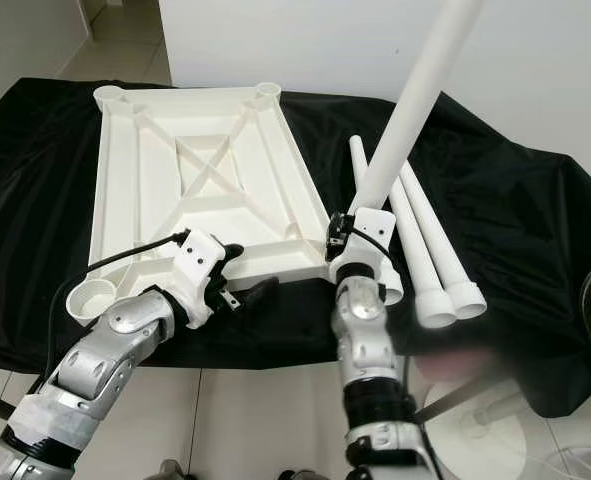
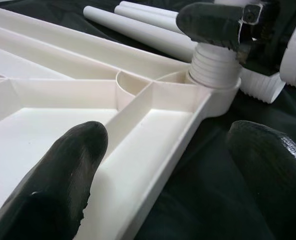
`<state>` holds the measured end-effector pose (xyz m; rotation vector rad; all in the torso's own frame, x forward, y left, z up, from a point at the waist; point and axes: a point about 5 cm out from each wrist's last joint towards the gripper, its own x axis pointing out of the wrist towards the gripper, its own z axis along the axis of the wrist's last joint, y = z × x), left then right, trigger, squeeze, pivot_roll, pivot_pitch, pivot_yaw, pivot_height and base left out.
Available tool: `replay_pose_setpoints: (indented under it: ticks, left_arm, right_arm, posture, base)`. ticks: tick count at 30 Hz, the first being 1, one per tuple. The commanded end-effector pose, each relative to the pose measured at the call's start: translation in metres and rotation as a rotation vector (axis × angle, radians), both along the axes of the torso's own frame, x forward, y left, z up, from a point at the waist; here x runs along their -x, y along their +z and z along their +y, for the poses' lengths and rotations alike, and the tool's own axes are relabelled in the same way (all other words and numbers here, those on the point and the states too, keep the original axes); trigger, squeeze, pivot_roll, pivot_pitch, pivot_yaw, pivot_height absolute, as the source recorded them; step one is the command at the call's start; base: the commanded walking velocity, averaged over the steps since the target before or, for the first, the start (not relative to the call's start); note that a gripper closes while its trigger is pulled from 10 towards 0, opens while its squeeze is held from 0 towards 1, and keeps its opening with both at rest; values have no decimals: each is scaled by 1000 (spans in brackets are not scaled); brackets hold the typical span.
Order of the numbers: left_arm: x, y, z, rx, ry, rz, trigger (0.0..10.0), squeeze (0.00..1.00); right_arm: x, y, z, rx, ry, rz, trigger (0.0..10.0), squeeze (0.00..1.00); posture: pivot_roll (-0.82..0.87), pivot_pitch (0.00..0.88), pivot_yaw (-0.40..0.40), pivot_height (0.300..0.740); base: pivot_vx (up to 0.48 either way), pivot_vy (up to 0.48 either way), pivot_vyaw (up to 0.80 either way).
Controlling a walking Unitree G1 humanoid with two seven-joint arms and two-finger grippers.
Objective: Building children table
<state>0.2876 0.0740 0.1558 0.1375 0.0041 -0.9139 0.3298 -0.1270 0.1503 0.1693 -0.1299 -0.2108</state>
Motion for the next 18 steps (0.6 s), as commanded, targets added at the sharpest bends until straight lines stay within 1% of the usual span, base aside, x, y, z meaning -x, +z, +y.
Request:
replay_pose_setpoints:
  ticks: [1,4,6,9,10,11,12,14,15,16,18]
  left_arm:
    - [1,-2,-1,-5,-22,16,10000,0]
    - [1,-2,-2,-3,-23,17,10000,0]
    - [1,-2,-1,-2,-23,15,10000,0]
    - [0,-1,-1,-2,-22,15,10000,0]
    - [-1,-1,-1,-2,-20,12,10000,0]
    - [-1,-1,-1,-2,-20,12,10000,0]
    - [-1,0,0,-2,-17,10,10000,0]
    - [-2,0,0,-2,-15,8,10000,0]
    - [-2,0,0,-1,-12,4,10000,0]
    - [-2,0,0,-1,-12,4,10000,0]
    - [-2,0,0,0,-11,7,10000,0]
  right_arm:
    - [7,-20,-8,-46,-84,94,10000,0]
    - [7,-18,-7,-42,-71,87,10000,0]
    - [6,-13,-9,-28,-48,59,10000,0]
    - [7,-11,-9,-33,-39,46,10000,0]
    - [8,-8,-10,-29,-30,30,10000,239]
    - [8,-8,-10,-29,-30,30,10000,239]
    - [9,-5,-9,-35,-8,6,10000,1000]
    - [10,-2,-10,-20,0,-7,10000,1000]
    - [9,2,-14,-15,42,-45,10000,1000]
    - [9,2,-14,-15,42,-45,10000,1000]
    - [7,5,-18,12,87,-67,10000,1000]
  posture:
    - [31,89,-51,740]
    - [31,89,-51,740]
    - [29,87,-52,740]
    - [30,87,-52,740]
    - [30,86,-53,740]
    - [30,86,-53,740]
    - [30,85,-53,740]
    - [30,83,-53,740]
    - [33,81,-56,740]
    - [33,81,-56,740]
    - [33,80,-57,740]
  base:
    - [0,0,0]
    - [0,0,0]
    - [0,0,0]
    - [0,0,0]
    - [0,0,0]
    - [0,0,0]
    - [0,0,0]
    - [0,0,0]
    - [0,0,0]
    - [0,0,0]
    - [0,0,0]
